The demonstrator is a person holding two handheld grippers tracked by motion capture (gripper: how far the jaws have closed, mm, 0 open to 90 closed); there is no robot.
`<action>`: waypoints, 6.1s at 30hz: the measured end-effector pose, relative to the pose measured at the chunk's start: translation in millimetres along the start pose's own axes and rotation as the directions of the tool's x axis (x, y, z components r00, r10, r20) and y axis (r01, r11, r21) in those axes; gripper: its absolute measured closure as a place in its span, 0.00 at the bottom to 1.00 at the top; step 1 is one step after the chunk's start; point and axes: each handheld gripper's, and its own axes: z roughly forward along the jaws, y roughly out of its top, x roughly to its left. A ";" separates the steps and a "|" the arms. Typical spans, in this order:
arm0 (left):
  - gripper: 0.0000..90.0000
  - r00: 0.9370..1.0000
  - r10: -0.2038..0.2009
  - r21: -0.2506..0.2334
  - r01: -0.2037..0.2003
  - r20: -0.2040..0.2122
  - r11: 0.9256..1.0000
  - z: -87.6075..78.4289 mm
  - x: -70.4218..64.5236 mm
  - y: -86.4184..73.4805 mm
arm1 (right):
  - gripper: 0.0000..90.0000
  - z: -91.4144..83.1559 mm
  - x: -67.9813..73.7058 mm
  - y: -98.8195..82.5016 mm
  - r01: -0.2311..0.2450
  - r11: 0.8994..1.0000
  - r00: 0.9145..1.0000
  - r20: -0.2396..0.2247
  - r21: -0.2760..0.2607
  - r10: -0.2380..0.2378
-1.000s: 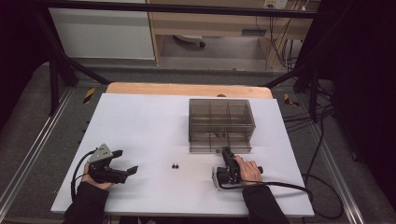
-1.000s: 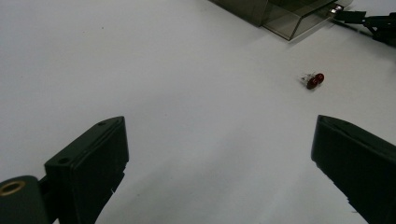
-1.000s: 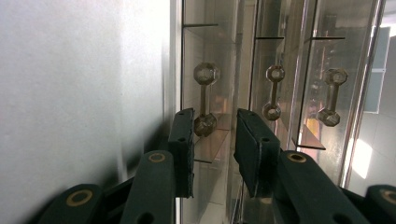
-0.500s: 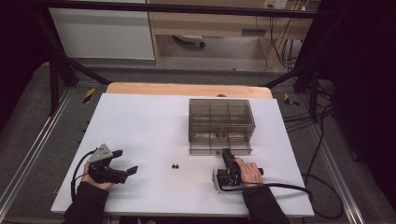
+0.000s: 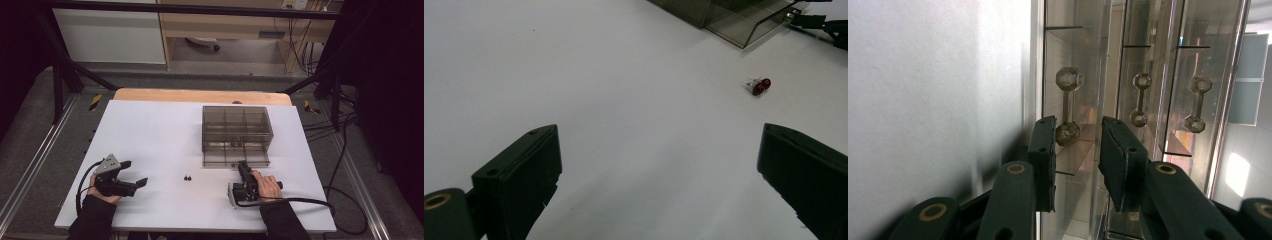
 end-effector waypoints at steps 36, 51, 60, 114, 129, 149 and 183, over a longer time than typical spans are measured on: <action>0.04 1.000 -0.001 0.002 0.001 0.001 1.000 0.5 0.1 -0.1 | 0.65 -6.8 -8.3 -1.0 -0.094 0.995 0.993 -0.072 -0.025 0.092; 0.04 1.000 0.000 0.002 0.000 0.000 1.000 0.2 -0.1 0.1 | 0.39 -8.5 -23.3 -2.7 -0.247 0.968 0.957 -0.167 -0.047 0.237; 0.04 1.000 -0.001 0.003 0.001 0.000 1.000 0.5 -0.1 0.0 | 0.21 -8.5 -34.0 -4.4 -0.440 0.897 0.875 -0.240 -0.030 0.421; 0.04 1.000 -0.006 0.007 0.006 0.004 1.000 1.2 -0.8 0.9 | 0.02 -13.9 -67.0 -57.0 -0.951 0.278 0.170 -0.523 0.136 0.835; 0.04 1.000 -0.004 0.005 0.004 0.009 1.000 1.0 -1.9 1.0 | 0.01 -15.4 -59.1 -83.0 -0.949 0.225 0.075 -0.536 0.219 0.841; 0.04 1.000 -0.005 0.019 0.005 0.019 1.000 3.4 -5.1 1.9 | 0.01 -19.0 -48.8 -106.8 -0.943 0.208 0.039 -0.534 0.260 0.845; 0.04 1.000 -0.012 0.048 0.011 0.025 0.999 15.0 -25.1 13.7 | 0.01 -19.1 -48.1 -109.5 -0.947 0.192 0.018 -0.553 0.258 0.833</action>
